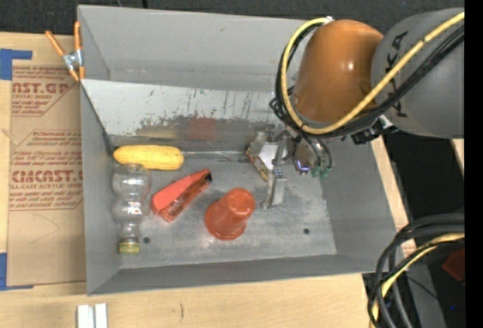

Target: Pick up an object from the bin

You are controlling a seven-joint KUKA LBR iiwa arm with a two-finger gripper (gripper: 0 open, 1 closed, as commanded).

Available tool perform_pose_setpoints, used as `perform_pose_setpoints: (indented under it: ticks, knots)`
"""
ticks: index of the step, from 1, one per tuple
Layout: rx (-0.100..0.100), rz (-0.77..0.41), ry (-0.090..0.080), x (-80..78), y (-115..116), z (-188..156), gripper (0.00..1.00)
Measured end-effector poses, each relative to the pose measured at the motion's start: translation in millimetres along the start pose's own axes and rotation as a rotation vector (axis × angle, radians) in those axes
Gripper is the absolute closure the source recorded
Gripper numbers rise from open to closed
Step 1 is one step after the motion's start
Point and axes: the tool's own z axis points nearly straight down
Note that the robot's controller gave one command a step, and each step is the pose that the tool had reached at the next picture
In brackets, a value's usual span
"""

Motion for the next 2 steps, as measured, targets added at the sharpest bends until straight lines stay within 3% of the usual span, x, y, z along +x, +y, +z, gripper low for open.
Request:
perform_pose_setpoints:
  ticks: [1,2]
  knots:
    - [0.000,0.001,-0.008,-1.5,0,-5,0.00]
    - [0.001,-0.109,-0.007,11.8,38,45,0.00]
